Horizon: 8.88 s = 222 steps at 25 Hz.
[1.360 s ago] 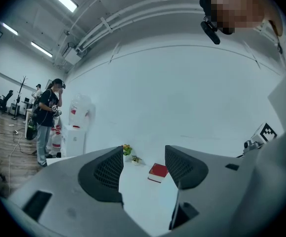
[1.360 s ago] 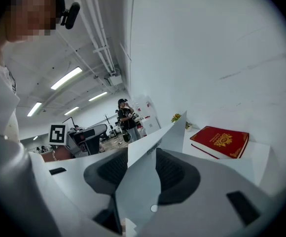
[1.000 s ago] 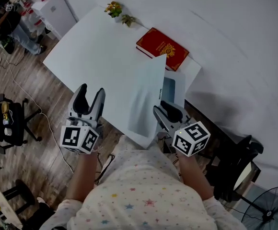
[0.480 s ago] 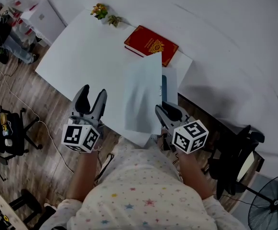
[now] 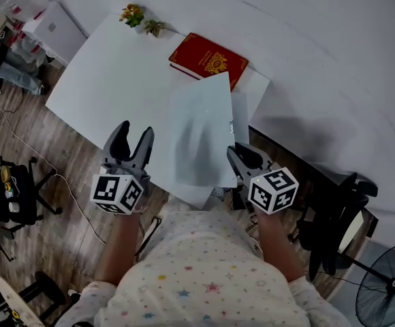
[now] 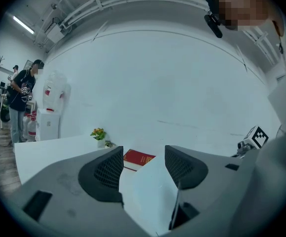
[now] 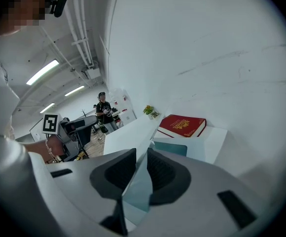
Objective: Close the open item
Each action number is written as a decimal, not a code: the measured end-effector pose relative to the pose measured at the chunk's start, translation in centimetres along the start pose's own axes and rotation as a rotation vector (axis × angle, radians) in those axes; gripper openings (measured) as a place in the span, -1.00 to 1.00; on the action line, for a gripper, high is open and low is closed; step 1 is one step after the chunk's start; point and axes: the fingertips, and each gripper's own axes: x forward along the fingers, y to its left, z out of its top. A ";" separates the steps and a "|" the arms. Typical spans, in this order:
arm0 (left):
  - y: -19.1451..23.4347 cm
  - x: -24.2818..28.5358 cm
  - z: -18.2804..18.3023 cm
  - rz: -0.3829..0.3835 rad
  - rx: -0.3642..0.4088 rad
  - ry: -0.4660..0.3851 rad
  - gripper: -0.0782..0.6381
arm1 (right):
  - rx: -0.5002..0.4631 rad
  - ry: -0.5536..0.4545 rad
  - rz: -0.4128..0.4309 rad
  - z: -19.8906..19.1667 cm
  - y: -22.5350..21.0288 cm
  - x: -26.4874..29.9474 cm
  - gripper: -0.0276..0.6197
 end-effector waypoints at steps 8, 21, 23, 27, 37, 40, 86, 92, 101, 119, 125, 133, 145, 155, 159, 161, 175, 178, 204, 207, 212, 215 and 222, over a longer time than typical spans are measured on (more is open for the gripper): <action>0.2 1.5 -3.0 0.004 -0.028 0.058 -0.10 | 0.034 0.020 -0.044 -1.6 -2.3 -0.4 -0.70; 0.2 3.2 -11.2 -0.028 -0.024 0.260 -0.10 | 0.078 0.030 -0.119 -3.9 -4.5 -0.9 -0.70; 0.1 3.3 -12.6 -0.040 -0.020 0.293 -0.10 | 0.084 0.032 -0.126 -4.2 -4.8 -1.0 -0.70; -0.8 3.5 -15.4 -0.090 -0.003 0.372 -0.10 | 0.092 0.037 -0.144 -4.7 -5.4 -1.0 -0.70; -3.5 3.8 -19.7 -0.179 -0.064 0.488 -0.10 | 0.108 0.044 -0.180 -5.9 -6.5 -0.9 -0.70; -3.8 3.8 -20.1 -0.180 -0.069 0.492 -0.10 | 0.107 0.044 -0.187 -6.0 -6.7 -0.9 -0.70; -6.0 4.7 -22.1 -0.150 -0.065 0.510 -0.26 | 0.131 0.114 -0.274 -11.0 -10.6 -0.5 -0.67; -6.0 4.8 -22.2 -0.138 -0.025 0.531 -0.25 | 0.085 0.157 -0.307 -11.5 -10.8 -0.2 -0.70; -6.1 4.9 -22.3 -0.131 0.011 0.563 -0.25 | 0.060 0.187 -0.319 -12.0 -11.0 0.1 -0.70; -6.2 5.0 -22.3 -0.136 0.026 0.576 -0.25 | 0.057 0.092 -0.315 -8.5 -12.3 1.5 -0.63; -6.3 4.9 -22.3 -0.133 0.025 0.575 -0.25 | 0.027 0.128 -0.366 -8.9 -13.7 3.5 -0.49; -6.2 5.0 -22.3 -0.136 0.024 0.571 -0.25 | 0.053 0.116 -0.398 -8.8 -14.4 3.8 -0.44; -6.2 4.9 -22.0 -0.174 -0.062 0.537 -0.25 | 0.014 0.172 -0.398 -9.2 -14.4 4.3 -0.48; -5.7 4.7 -19.6 -0.221 -0.011 0.496 -0.25 | 0.000 0.166 -0.393 -9.0 -14.5 4.2 -0.48; -5.2 4.3 -18.7 -0.211 -0.010 0.481 -0.25 | -0.024 0.156 -0.392 -8.5 -14.3 3.9 -0.45; -5.1 4.1 -18.4 -0.208 -0.007 0.474 -0.25 | -0.026 0.142 -0.395 -8.3 -14.2 3.6 -0.42; -5.9 4.8 -13.9 -0.208 0.010 0.363 -0.25 | -0.037 0.050 -0.370 -6.2 -12.0 0.8 -0.50; -6.2 4.8 -12.7 -0.202 0.018 0.330 -0.27 | -0.050 0.024 -0.360 -5.4 -11.4 0.1 -0.54; -9.3 2.7 -2.9 -0.211 0.091 0.067 -0.70 | -0.197 -0.242 -0.294 3.3 -5.3 -6.4 -0.91; -9.2 2.5 -2.0 -0.202 0.095 0.049 -0.71 | -0.207 -0.272 -0.289 4.3 -4.7 -7.1 -0.91; -9.4 2.0 0.6 -0.203 0.053 -0.003 -0.71 | -0.220 -0.318 -0.279 6.5 -3.7 -8.3 -0.91; -9.5 1.8 2.2 -0.192 0.079 -0.031 -0.71 | -0.226 -0.357 -0.281 7.9 -3.3 -9.2 -0.91; -9.7 1.6 4.3 -0.166 0.160 -0.065 -0.71 | -0.286 -0.406 -0.304 10.2 -2.7 -10.9 -0.91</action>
